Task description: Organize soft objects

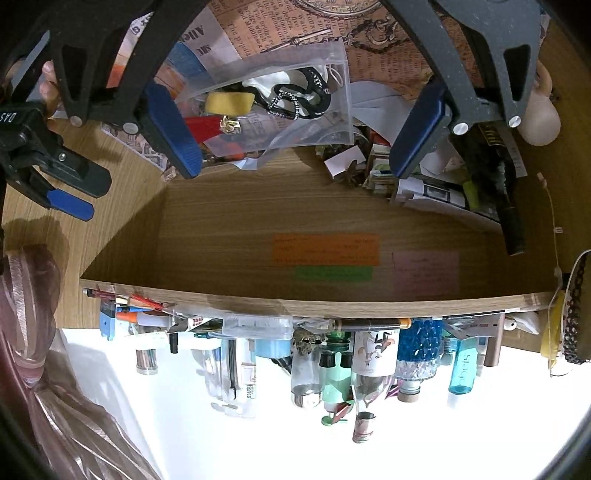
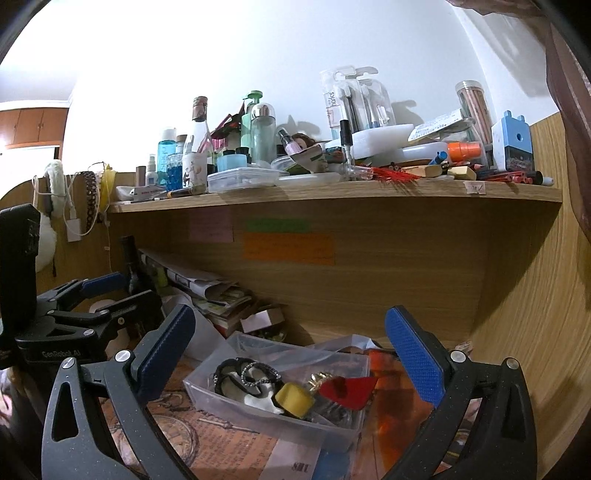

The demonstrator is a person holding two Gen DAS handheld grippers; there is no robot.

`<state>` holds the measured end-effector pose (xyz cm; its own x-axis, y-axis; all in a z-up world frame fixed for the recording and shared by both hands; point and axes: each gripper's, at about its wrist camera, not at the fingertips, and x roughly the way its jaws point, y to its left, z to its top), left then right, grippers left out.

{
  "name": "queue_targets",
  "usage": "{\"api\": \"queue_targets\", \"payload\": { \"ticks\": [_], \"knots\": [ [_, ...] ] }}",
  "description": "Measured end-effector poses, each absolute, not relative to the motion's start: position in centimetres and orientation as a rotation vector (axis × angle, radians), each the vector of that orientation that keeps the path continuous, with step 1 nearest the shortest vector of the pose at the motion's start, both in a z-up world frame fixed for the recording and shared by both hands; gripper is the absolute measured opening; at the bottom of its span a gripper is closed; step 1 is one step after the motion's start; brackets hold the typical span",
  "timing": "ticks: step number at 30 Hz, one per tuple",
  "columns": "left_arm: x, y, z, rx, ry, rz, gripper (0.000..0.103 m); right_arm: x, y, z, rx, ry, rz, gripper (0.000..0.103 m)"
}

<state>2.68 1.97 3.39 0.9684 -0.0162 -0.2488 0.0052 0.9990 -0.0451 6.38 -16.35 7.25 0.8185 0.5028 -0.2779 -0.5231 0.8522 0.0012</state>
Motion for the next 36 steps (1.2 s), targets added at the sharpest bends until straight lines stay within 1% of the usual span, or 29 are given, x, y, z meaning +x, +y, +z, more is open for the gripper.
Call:
{"api": "queue_targets", "payload": {
  "ticks": [36],
  "knots": [
    [3.12,2.47,2.92,-0.033,0.269,-0.042,0.103,6.40,-16.03,6.78,-0.081,0.288,0.542,0.103]
  ]
}}
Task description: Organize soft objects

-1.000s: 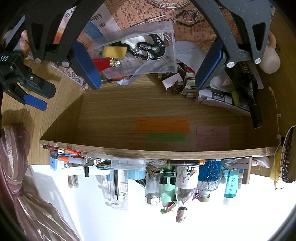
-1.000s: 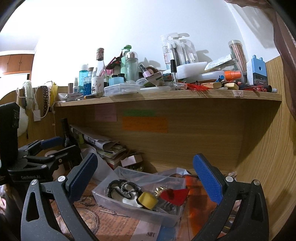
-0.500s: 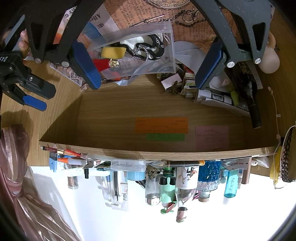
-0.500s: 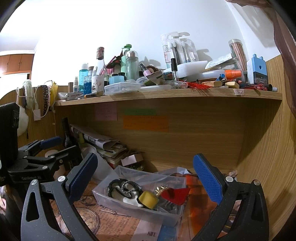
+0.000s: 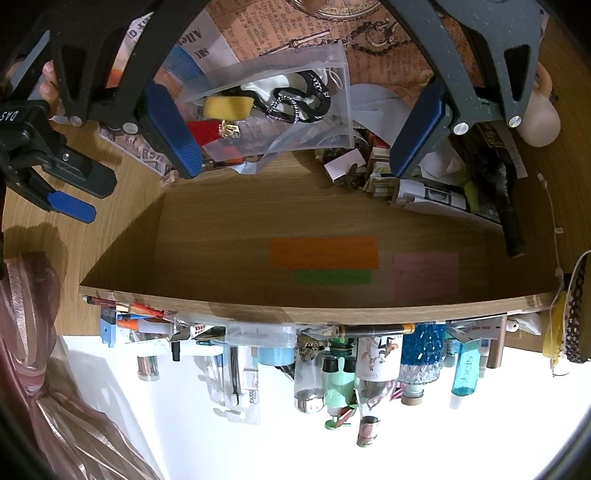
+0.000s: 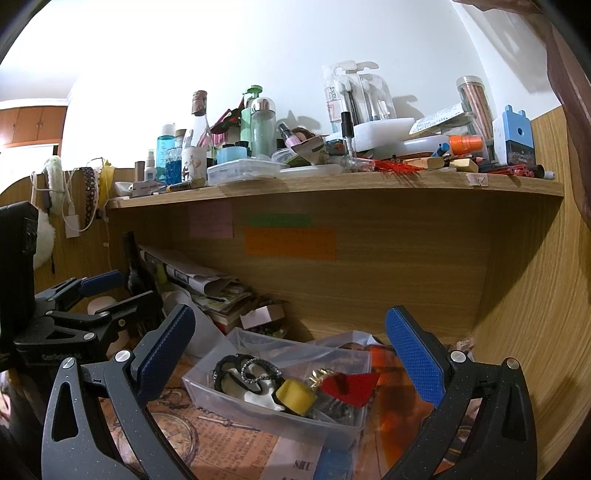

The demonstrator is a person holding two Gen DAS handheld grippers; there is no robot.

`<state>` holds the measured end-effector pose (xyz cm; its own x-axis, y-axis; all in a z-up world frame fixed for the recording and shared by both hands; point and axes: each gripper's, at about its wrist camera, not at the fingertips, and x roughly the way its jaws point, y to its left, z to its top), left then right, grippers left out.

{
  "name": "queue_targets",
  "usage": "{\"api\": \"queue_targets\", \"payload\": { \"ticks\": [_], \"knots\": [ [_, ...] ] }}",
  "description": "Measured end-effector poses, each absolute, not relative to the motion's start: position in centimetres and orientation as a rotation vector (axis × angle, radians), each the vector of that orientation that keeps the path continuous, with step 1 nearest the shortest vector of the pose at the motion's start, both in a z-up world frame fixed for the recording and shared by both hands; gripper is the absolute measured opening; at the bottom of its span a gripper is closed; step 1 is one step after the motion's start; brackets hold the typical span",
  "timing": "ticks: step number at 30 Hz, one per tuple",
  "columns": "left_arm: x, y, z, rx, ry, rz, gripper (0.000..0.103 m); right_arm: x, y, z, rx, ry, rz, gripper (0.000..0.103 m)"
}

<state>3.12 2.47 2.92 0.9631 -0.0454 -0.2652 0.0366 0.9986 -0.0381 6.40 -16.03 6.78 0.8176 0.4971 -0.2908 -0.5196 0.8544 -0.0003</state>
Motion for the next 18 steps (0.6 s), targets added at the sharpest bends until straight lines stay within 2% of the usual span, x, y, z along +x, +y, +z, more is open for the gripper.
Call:
{"api": "queue_targets", "payload": {
  "ticks": [18],
  "knots": [
    [3.61,2.38,2.51,-0.026,0.276,-0.067,0.103,7.08,-16.24,6.21,-0.077,0.303,0.535,0.103]
  ]
}}
